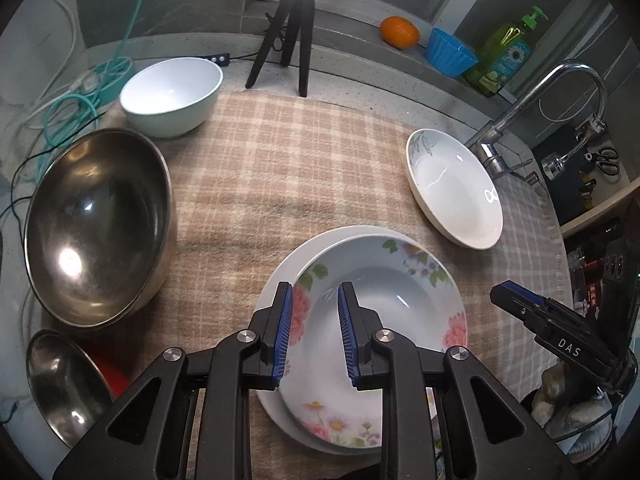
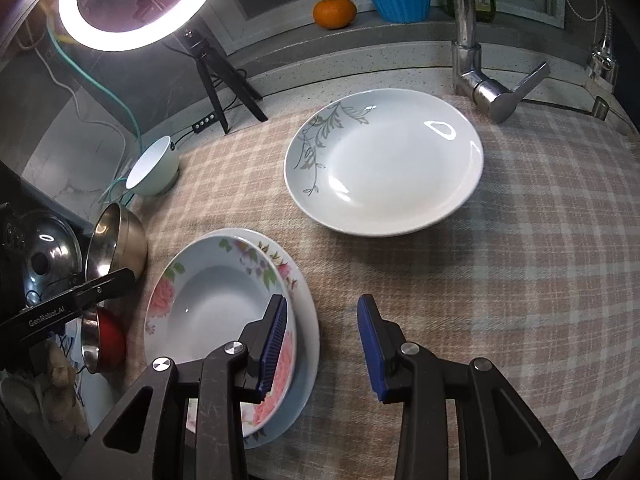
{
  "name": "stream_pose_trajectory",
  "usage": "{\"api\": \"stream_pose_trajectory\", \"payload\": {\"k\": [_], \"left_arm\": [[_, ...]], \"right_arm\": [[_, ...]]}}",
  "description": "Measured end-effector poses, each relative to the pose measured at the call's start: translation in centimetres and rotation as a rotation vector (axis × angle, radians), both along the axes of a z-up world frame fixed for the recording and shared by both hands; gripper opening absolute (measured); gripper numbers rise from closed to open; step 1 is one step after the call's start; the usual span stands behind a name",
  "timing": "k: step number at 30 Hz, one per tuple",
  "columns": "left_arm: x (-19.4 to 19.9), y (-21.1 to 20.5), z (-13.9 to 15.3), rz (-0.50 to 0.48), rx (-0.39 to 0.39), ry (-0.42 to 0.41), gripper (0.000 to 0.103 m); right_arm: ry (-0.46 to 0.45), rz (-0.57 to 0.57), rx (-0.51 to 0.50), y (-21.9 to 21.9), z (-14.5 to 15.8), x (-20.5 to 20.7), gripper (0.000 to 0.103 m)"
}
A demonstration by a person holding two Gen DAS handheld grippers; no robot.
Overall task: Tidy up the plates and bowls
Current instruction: 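Withdraw the right tool up from the plate stack, then move the right tool to the rim of the grey-leaf white plate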
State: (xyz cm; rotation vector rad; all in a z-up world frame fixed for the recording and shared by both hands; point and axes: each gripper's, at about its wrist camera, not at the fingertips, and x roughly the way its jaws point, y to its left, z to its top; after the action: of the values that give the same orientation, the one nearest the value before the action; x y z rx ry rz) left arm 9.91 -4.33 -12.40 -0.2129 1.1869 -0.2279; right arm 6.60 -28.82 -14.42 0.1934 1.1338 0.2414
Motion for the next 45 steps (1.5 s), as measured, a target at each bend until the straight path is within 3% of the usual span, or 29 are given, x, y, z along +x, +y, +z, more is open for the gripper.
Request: {"api": "stream_pose_trajectory", "payload": {"k": [10, 16, 18, 20, 22, 39, 45], "left_arm": [[2.7, -3.4, 0.7, -0.058, -0.026, -0.024, 0.021], [4.8, -5.8, 0.6, -0.088, -0.029, -0.036, 0.021], [5.6, -6.6, 0.4, -0.103, -0.033, -0.029, 0.028], [6.2, -7.4, 0.3, -0.115, -0.03, -0.033, 0.043], [6.8, -8.2, 0.1, -0.126, -0.028, -0.037, 0.05], [13.9, -11.1, -3.1, -0.122, -0.045, 0.064, 0.046], [15.3, -11.1, -3.9, -0.11, -0.056, 0.097, 0.034]], "right_arm": [[-0.057, -0.075, -0.026, -3.7, 1.5, 1.7, 0.033], [-0.071, -0.085, -0.102, -5.0, 1.9, 3.0, 0.033], [-0.066, -0.099, -0.11, -5.6, 2.0, 3.7, 0.033], [-0.064, -0.104, -0.109, -6.1, 2.1, 4.2, 0.033], [-0.063, -0.109, -0.104, -6.5, 2.2, 4.9, 0.034], [0.053, -0.223, 0.073, -11.5, -0.4, 10.9, 0.036], [0.088, -0.248, 0.123, -12.5, -1.6, 12.6, 0.033]]}}
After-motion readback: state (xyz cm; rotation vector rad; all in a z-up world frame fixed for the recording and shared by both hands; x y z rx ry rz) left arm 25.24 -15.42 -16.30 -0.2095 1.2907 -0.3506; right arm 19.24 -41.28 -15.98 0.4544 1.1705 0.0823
